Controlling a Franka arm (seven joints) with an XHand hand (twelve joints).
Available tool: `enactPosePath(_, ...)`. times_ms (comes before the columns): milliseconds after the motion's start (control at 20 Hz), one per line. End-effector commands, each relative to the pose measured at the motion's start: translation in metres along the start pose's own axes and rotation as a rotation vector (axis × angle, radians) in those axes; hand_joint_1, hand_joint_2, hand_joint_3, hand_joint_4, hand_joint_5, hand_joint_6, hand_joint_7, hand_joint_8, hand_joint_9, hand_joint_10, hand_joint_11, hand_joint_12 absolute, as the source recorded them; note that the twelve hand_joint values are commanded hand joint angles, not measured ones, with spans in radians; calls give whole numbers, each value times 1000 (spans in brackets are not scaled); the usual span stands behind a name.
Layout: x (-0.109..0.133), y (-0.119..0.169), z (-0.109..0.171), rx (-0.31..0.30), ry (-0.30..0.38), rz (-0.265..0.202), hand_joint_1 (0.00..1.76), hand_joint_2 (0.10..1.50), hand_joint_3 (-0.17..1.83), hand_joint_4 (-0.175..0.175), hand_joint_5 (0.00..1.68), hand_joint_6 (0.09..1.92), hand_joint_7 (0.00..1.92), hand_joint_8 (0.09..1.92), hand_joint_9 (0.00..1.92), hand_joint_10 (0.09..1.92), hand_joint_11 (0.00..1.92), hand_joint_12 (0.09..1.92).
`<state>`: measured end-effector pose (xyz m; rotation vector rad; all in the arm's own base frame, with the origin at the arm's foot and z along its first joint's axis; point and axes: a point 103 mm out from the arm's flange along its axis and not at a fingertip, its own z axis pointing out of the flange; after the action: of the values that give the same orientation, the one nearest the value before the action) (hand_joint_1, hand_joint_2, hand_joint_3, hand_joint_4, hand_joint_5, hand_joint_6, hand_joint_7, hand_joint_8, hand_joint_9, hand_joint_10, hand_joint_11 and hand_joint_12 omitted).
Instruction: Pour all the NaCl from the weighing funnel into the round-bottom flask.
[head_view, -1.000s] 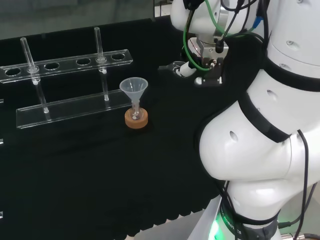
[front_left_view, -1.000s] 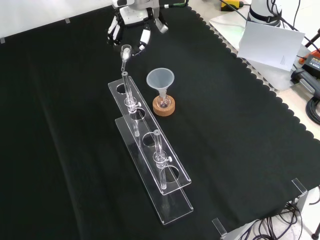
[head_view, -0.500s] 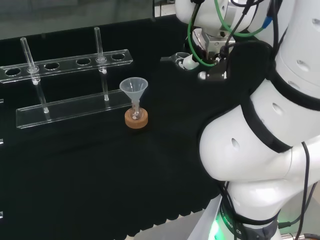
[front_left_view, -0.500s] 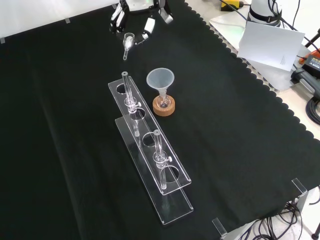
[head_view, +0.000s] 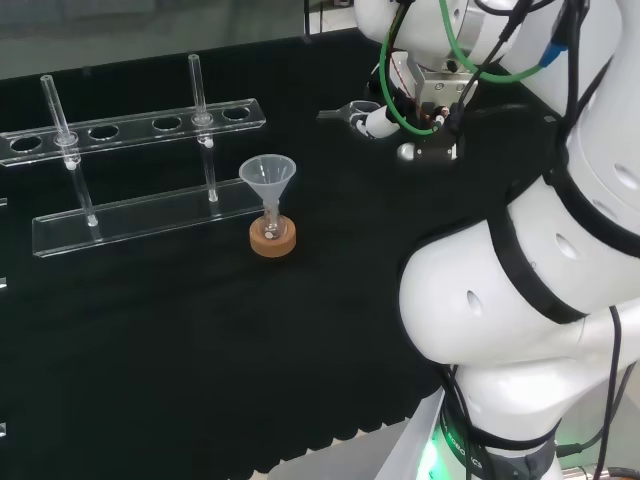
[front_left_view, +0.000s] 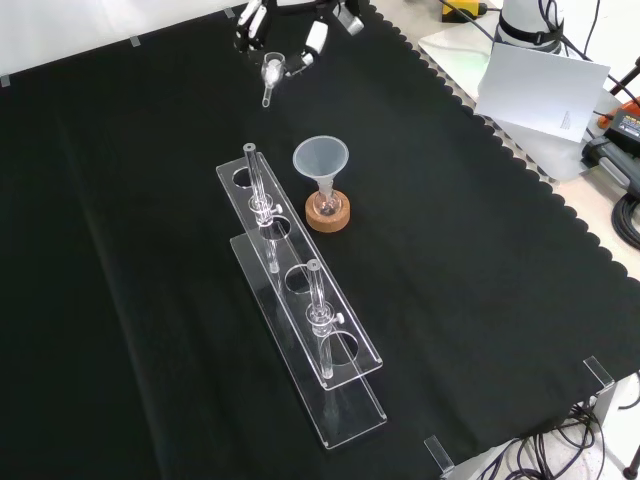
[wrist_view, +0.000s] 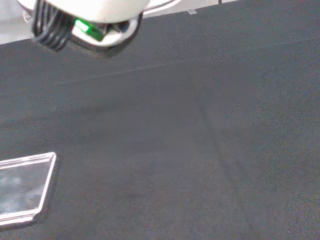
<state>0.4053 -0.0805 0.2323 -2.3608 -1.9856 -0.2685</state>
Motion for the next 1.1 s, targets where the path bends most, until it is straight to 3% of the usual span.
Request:
enactPosePath(50,24,-29,-5,14,7,-26,1130,662,599,175,1343,520,739,629,1131,268,983,950)
enactPosePath(650,58,-50,-4,48,12,-75,1131,661,599,175,1347,514,735,626,1131,259,982,945)
enactPosePath(1100,71,-40,-3,102,-130,-119,1131,659,600,175,1350,508,725,621,1126,250,976,942)
